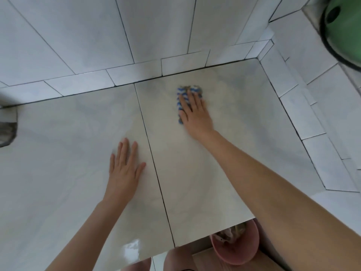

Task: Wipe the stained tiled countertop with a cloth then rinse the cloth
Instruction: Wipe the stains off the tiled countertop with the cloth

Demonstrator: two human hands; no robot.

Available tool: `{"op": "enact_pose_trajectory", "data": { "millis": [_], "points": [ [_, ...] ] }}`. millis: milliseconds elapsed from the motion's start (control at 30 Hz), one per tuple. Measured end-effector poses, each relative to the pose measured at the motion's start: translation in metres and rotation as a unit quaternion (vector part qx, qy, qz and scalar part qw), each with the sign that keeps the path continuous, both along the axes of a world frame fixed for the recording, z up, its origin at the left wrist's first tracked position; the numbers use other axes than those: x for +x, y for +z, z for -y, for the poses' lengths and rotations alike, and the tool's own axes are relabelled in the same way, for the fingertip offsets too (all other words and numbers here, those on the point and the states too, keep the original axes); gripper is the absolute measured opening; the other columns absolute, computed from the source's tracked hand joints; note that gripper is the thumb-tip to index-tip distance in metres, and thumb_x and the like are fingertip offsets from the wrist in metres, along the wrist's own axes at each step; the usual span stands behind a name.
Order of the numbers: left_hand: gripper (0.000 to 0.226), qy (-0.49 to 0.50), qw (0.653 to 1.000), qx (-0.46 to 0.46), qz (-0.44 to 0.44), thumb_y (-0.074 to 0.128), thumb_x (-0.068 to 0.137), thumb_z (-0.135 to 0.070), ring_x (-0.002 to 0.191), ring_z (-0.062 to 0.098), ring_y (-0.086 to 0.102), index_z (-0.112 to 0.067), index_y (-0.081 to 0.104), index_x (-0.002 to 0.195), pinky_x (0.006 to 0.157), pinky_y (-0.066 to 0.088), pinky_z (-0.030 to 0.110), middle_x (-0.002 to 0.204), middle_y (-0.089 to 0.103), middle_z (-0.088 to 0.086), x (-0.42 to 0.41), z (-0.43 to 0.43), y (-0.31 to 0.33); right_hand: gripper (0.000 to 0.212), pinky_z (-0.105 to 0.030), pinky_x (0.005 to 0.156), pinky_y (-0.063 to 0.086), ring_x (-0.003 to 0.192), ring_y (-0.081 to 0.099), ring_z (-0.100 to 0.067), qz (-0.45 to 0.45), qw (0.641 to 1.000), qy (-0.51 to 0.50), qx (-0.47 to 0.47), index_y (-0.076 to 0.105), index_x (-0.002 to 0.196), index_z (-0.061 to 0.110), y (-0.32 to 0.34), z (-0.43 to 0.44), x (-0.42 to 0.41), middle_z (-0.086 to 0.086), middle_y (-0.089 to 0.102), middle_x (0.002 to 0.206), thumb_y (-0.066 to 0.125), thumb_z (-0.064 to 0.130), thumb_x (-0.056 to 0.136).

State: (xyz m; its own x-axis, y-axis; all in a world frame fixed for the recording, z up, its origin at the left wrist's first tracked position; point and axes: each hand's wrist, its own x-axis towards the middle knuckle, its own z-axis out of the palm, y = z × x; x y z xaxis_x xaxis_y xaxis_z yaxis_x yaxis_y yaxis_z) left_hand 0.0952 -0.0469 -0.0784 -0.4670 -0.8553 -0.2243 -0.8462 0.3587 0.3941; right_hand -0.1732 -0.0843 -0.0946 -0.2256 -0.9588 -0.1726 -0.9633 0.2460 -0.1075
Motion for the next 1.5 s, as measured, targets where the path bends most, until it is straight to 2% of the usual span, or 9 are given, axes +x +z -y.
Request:
{"op": "enact_pose_trajectory", "data": {
  "millis": [67, 133, 333, 533, 633, 733, 867, 1100, 1500],
  "points": [
    [0.064, 0.001, 1.0, -0.001, -0.003, 0.027, 0.094, -0.048, 0.141, 0.009, -0.011, -0.018, 0.007, 0.148, 0.114, -0.008, 0.03, 0.156, -0.004, 0.002, 0.005, -0.001, 0.0, 0.052, -0.044, 0.115, 0.021, 0.14, 0.028, -0.035, 0.012, 0.998, 0.046, -0.049, 0.035, 0.144, 0.014, 0.002, -0.011, 0.037, -0.018, 0.029, 0.151, 0.028, 0.034, 0.097],
    [0.072, 0.003, 1.0, -0.005, -0.008, 0.016, 0.087, -0.055, 0.14, 0.006, -0.008, -0.016, 0.012, 0.147, 0.113, -0.007, 0.028, 0.156, 0.0, 0.002, 0.011, -0.003, 0.0, 0.052, -0.042, 0.113, 0.023, 0.132, 0.042, -0.034, 0.036, 0.992, 0.112, -0.052, 0.047, 0.137, 0.014, 0.002, -0.032, 0.062, -0.016, 0.043, 0.144, 0.029, 0.035, 0.093],
    [0.086, -0.009, 1.0, -0.01, -0.013, 0.002, 0.082, -0.07, 0.14, 0.007, -0.001, -0.016, 0.017, 0.146, 0.113, -0.001, 0.03, 0.155, 0.007, 0.0, 0.028, -0.006, -0.004, 0.052, -0.037, 0.118, 0.009, 0.144, 0.017, -0.023, 0.09, 0.969, 0.228, -0.032, 0.028, 0.147, 0.022, -0.004, -0.128, 0.113, -0.008, 0.024, 0.155, 0.032, 0.038, 0.098],
    [0.056, -0.018, 0.997, -0.028, -0.075, 0.027, 0.09, -0.039, 0.134, 0.02, 0.033, -0.012, 0.041, 0.138, 0.11, 0.025, 0.038, 0.146, 0.036, 0.009, 0.021, -0.014, 0.016, 0.057, -0.024, 0.114, -0.015, 0.144, -0.012, -0.006, 0.213, 0.963, 0.165, 0.01, 0.012, 0.151, 0.025, 0.019, -0.139, 0.106, 0.007, -0.002, 0.157, 0.023, 0.043, 0.098],
    [0.04, -0.033, 0.99, -0.035, -0.13, 0.045, 0.092, -0.025, 0.121, 0.017, 0.047, -0.016, 0.051, 0.13, 0.103, 0.038, 0.037, 0.137, 0.049, 0.004, 0.018, -0.02, 0.026, 0.056, -0.023, 0.115, -0.012, 0.144, -0.004, -0.002, 0.261, 0.958, 0.114, -0.028, 0.017, 0.15, 0.026, 0.032, -0.137, 0.094, 0.012, -0.001, 0.157, 0.024, 0.039, 0.095],
    [0.028, -0.044, 0.985, -0.015, -0.166, 0.051, 0.088, -0.023, 0.106, 0.01, 0.056, -0.02, 0.063, 0.113, 0.09, 0.045, 0.026, 0.118, 0.062, -0.004, 0.015, -0.027, 0.033, 0.047, -0.029, 0.117, 0.008, 0.139, 0.025, -0.007, 0.247, 0.96, 0.113, -0.07, 0.043, 0.14, 0.021, 0.035, -0.146, 0.08, 0.004, 0.031, 0.152, 0.041, 0.026, 0.094],
    [0.025, -0.1, 0.98, 0.021, -0.172, 0.048, 0.081, -0.035, 0.093, 0.003, 0.054, -0.025, 0.067, 0.093, 0.076, 0.043, 0.017, 0.098, 0.065, -0.013, 0.01, -0.051, 0.034, 0.031, -0.029, 0.099, 0.035, 0.109, 0.049, -0.01, 0.244, 0.959, 0.082, -0.116, 0.065, 0.114, 0.019, 0.037, -0.164, 0.067, 0.006, 0.062, 0.115, 0.054, 0.024, 0.086],
    [0.027, -0.148, 0.977, -0.022, -0.154, 0.051, 0.079, -0.039, 0.09, 0.004, 0.048, -0.022, 0.069, 0.089, 0.078, 0.041, 0.017, 0.092, 0.063, -0.01, 0.004, -0.065, 0.018, 0.027, -0.022, 0.088, 0.036, 0.099, 0.046, -0.01, 0.204, 0.966, 0.132, -0.091, 0.069, 0.103, 0.019, 0.031, -0.173, 0.061, 0.006, 0.063, 0.103, 0.055, 0.034, 0.084],
    [0.016, -0.106, 0.983, -0.038, -0.143, 0.046, 0.085, -0.03, 0.073, 0.009, 0.054, -0.022, 0.06, 0.08, 0.061, 0.041, 0.022, 0.077, 0.06, -0.01, -0.002, -0.063, 0.021, 0.015, -0.024, 0.082, 0.037, 0.084, 0.05, -0.016, 0.141, 0.959, 0.191, -0.154, 0.066, 0.082, 0.016, 0.032, -0.158, 0.066, 0.003, 0.062, 0.083, 0.055, 0.023, 0.089]
  ]
}}
